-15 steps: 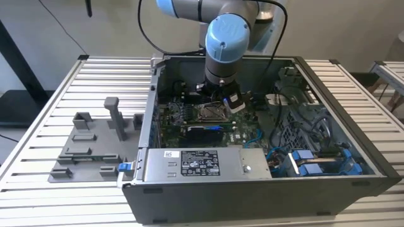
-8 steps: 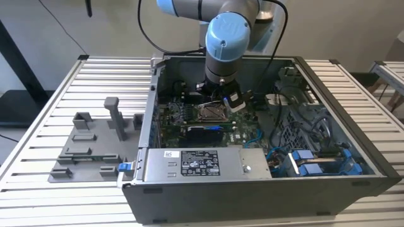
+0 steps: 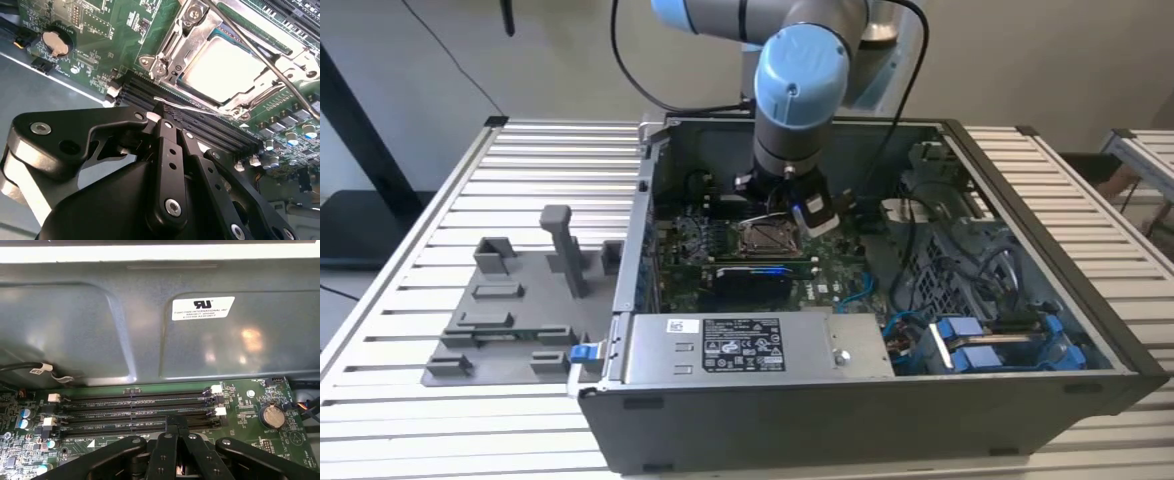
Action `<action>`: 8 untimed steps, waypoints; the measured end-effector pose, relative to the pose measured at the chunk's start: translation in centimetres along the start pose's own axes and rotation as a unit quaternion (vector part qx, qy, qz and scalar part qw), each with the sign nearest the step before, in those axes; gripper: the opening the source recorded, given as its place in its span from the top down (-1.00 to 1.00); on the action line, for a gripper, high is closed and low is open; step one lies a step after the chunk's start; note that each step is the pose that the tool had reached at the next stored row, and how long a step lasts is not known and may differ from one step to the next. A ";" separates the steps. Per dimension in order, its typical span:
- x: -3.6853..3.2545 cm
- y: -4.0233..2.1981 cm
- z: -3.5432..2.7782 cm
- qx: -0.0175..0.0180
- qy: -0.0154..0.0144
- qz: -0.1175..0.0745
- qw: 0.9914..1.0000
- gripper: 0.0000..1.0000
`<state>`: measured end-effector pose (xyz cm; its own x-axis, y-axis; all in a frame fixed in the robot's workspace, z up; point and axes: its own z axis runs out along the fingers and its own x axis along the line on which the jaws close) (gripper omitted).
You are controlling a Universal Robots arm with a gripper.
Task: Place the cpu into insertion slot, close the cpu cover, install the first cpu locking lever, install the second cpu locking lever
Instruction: 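Install the first cpu locking lever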
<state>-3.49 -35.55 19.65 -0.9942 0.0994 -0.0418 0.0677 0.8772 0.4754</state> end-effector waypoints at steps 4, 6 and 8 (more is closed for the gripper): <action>0.11 0.19 -0.37 0.000 -0.001 0.001 1.000 0.79; 0.16 0.33 -0.66 0.000 -0.001 0.001 1.000 0.79; 0.24 0.37 -0.80 0.000 -0.001 0.001 1.000 0.79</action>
<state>-3.77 -35.57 20.52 -0.9938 0.1026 -0.0420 0.0704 0.8770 0.4752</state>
